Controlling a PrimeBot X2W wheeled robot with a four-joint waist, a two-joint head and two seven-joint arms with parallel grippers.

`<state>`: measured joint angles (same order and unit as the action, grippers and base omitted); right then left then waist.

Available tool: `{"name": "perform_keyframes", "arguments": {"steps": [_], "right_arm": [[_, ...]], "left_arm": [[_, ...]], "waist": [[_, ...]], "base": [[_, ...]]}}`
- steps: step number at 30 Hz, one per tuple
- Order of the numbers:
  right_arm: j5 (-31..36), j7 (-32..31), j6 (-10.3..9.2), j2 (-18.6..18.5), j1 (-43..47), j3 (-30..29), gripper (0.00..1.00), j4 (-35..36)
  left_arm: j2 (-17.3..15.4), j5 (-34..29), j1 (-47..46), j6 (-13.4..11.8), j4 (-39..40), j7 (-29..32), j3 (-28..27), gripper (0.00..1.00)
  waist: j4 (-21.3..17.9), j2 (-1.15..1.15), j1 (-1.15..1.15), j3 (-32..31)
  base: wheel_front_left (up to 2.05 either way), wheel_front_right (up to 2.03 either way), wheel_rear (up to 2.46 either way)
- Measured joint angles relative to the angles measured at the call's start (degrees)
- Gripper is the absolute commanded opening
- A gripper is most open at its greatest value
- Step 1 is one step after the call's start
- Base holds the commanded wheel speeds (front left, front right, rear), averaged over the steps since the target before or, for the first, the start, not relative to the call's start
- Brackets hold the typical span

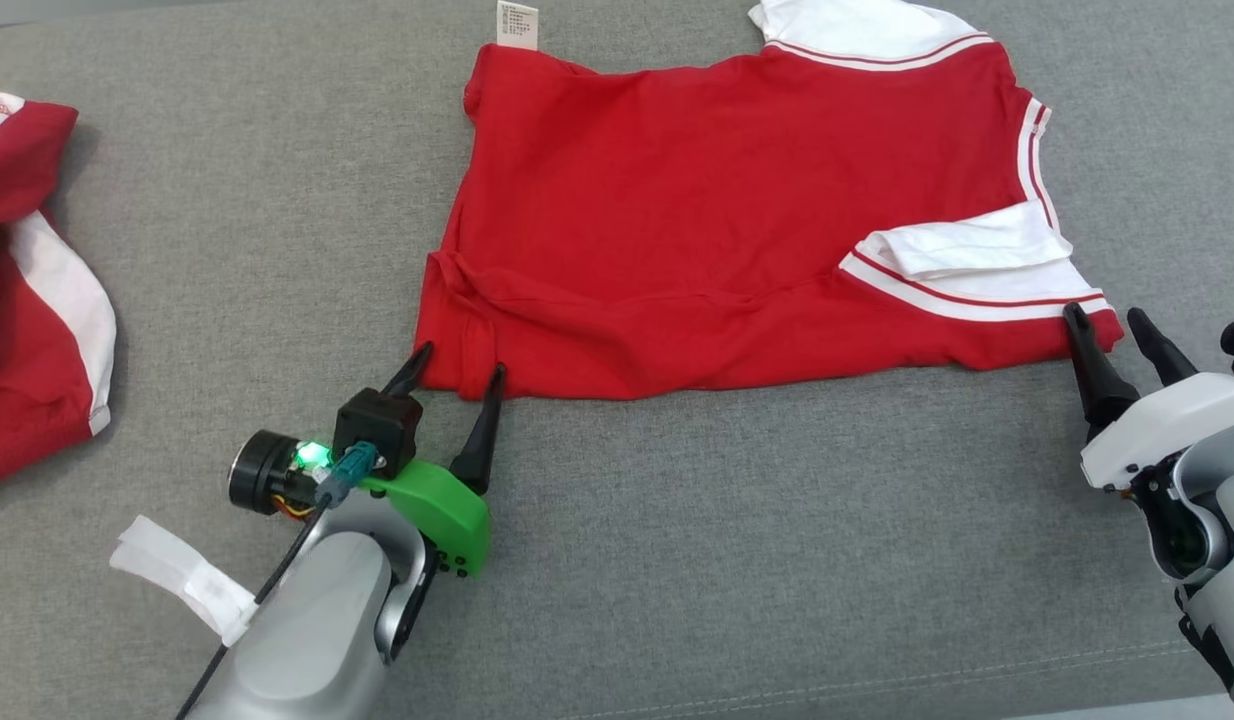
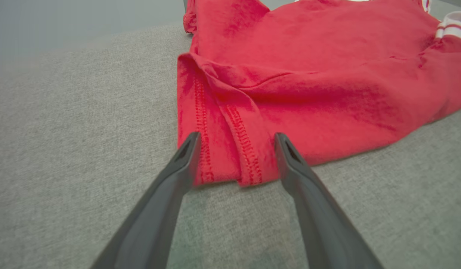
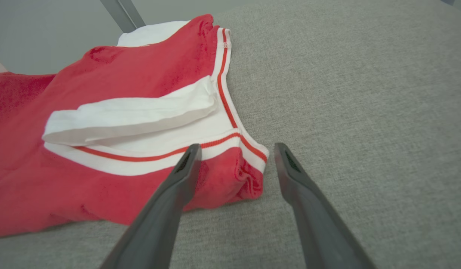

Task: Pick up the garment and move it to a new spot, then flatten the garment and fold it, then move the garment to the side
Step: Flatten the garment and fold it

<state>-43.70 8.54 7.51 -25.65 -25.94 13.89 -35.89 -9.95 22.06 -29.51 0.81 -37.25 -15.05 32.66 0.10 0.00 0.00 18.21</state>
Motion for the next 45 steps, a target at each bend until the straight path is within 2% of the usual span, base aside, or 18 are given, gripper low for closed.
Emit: {"name": "perform_keyframes", "arguments": {"steps": [5, 10, 13, 14, 15, 16, 21, 31, 38, 45], "right_arm": [[1.5, 1.3, 0.0, 0.0, -1.4, 2.5, 1.0, -2.0], [1.4, 2.6, 0.0, 0.0, -1.8, 3.8, 1.0, -3.9], [0.8, 3.0, 0.0, 0.1, -1.9, 4.4, 1.0, -4.6], [0.3, 3.0, 0.0, 0.1, -1.9, 4.5, 0.98, -4.8], [-0.2, 2.9, 0.0, 0.2, -1.8, 4.8, 0.38, -5.0], [-0.6, 2.9, 0.0, 0.3, -1.8, 5.2, 0.0, -5.1], [-2.1, 3.5, 0.02, 0.9, -2.2, 5.8, 0.0, -5.4], [-4.7, 5.6, 0.01, 1.1, -0.2, 6.1, 0.0, -2.6], [-5.7, 6.2, 0.02, 0.8, 8.4, 3.5, 0.0, 3.9], [-5.2, 5.7, 0.03, 0.6, 19.5, -2.0, 0.0, 12.8]], "left_arm": [[0.2, -2.8, -1.1, -3.6, -1.6, 0.0, -1.0, 1.0], [0.7, -3.1, -1.1, -3.6, -3.8, -0.1, -2.2, 1.0], [1.3, -2.2, -1.1, -2.2, -4.8, -0.1, -2.8, 1.0], [1.5, -2.0, -1.1, -1.7, -5.2, -0.1, -2.9, 0.56], [1.7, -1.9, -1.0, -1.2, -5.5, -0.1, -3.0, 0.07], [1.8, -1.7, -1.0, -0.7, -5.3, -0.1, -3.3, 0.0], [3.1, -0.8, -0.4, 1.2, -4.1, -0.1, -4.6, 0.0], [2.7, -1.6, 4.4, 1.5, 4.8, -0.1, -8.9, 0.0], [2.0, -1.9, 13.2, 0.9, 11.5, -0.1, -10.6, 0.0], [1.5, -0.9, 21.2, -0.1, 15.1, -0.1, -11.2, 0.0]], "waist": [[-0.3, 0.0, 0.0, 0.5], [-0.1, 0.0, 0.0, 0.6], [-0.1, 0.0, 0.0, 0.5], [-0.1, 0.0, 0.0, 0.4], [-0.2, 0.0, 0.0, 0.4], [-0.3, 0.0, 0.0, 0.5], [-0.2, 0.0, 0.0, 0.6], [0.6, 0.0, 0.0, -2.5], [1.2, 0.0, 0.0, -6.4], [1.6, 0.0, 0.0, -8.6]], "base": [[0.0, 0.0, 0.0], [0.0, 0.0, 0.0], [0.0, 0.0, 0.0], [0.0, 0.0, 0.0], [0.0, 0.0, 0.0], [0.0, 0.0, 0.0], [0.0, 0.0, 0.0], [0.0, 0.0, 0.0], [0.0, 0.0, 0.0], [0.0, 0.0, 0.0]]}}
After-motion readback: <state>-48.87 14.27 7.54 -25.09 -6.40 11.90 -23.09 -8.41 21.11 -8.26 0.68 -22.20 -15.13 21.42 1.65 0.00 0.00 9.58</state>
